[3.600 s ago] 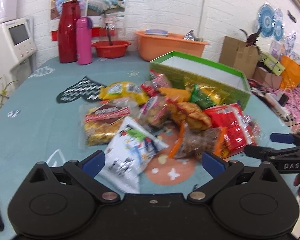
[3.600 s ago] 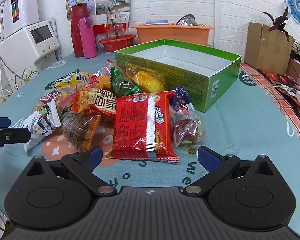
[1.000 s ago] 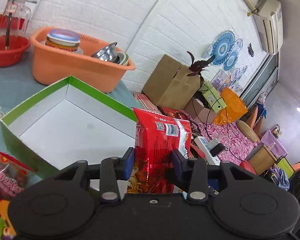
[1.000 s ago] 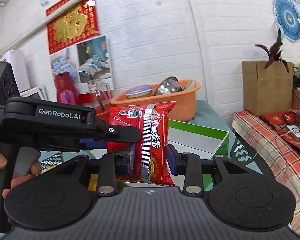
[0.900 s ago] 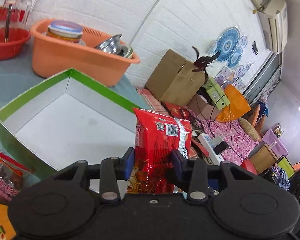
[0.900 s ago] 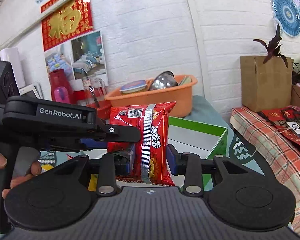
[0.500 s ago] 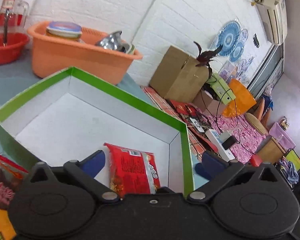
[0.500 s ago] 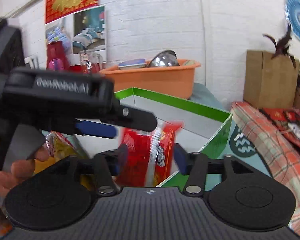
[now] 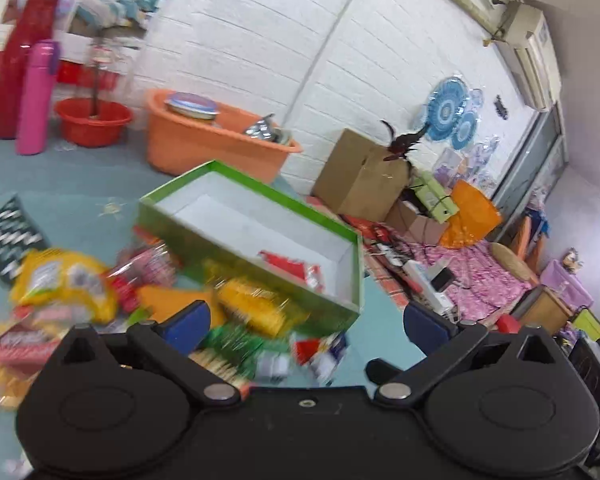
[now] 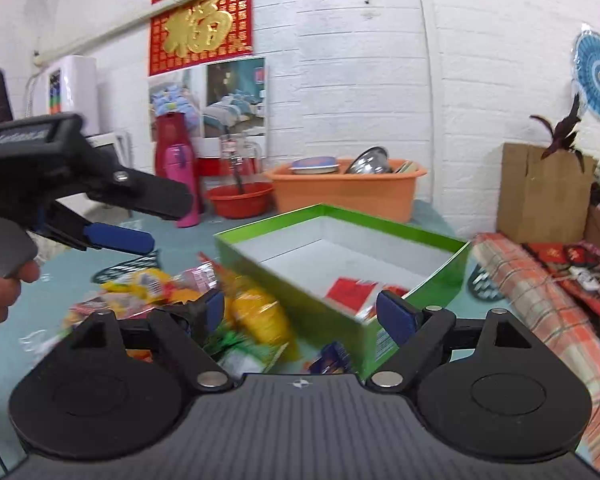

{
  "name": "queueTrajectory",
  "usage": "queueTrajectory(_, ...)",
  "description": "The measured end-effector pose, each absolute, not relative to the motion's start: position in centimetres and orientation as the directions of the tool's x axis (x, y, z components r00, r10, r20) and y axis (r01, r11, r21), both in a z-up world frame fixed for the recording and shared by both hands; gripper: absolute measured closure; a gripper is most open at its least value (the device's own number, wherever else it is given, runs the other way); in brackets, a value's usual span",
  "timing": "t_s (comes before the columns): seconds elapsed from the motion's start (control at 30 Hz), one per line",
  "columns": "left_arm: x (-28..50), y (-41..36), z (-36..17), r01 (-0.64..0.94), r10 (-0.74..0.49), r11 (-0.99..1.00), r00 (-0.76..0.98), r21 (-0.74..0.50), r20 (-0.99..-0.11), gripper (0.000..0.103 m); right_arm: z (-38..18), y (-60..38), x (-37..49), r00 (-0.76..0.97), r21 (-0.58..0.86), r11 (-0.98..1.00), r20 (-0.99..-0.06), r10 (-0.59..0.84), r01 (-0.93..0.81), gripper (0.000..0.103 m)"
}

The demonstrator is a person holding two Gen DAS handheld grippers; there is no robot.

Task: Organize snacks
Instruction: 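Grasp the small wrapped candy with the right gripper while left grasps blue-white packet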

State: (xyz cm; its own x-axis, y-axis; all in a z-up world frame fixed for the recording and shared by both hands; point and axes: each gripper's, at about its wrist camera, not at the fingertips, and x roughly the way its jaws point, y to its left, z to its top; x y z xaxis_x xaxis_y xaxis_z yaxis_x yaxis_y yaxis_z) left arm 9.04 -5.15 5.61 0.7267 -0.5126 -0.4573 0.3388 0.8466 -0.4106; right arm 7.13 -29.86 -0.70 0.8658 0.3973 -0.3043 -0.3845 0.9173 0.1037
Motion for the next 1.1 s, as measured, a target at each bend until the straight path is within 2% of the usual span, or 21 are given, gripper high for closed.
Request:
queueTrajectory(0.23,3.8,-1.3,1.9,0.236,-0.443,0.877,0.736,-0.419,-0.512,0.000,-3.4,-28.5,4.7,0.831,0.090,0.920,-0.404,0.383,-0.380,0.000)
queueTrajectory(0.5,1.7,-1.5,0.0,0.267,-0.457,0.879,0.707,-0.394,-0.540,0.000,-5.6,-28.6,4.3,0.825,0.087,0.956,-0.488,0.286,-0.280,0.000)
queueTrajectory(0.77,0.7,-0.4,-0.6,0.229,-0.418,0.896,0.722,-0.379,-0.551,0.000,-6.4,-27.1,4.7,0.808,0.069,0.961,-0.526,0.264,-0.269,0.000)
queueTrajectory(0.93,0.8,0.8,-0.5,0.184,-0.380,0.908,0.741,-0.376,-0.554,0.000,-5.6,-26.5,3.7,0.748,0.170,0.881,-0.473,0.465,-0.441,0.000)
queueTrajectory(1.1,0.8,1.4,-0.3,0.175,-0.376,0.906,0.751,-0.386,-0.543,0.000,-5.6,-26.3,3.9,0.780,0.112,0.921,-0.500,0.377,-0.373,0.000)
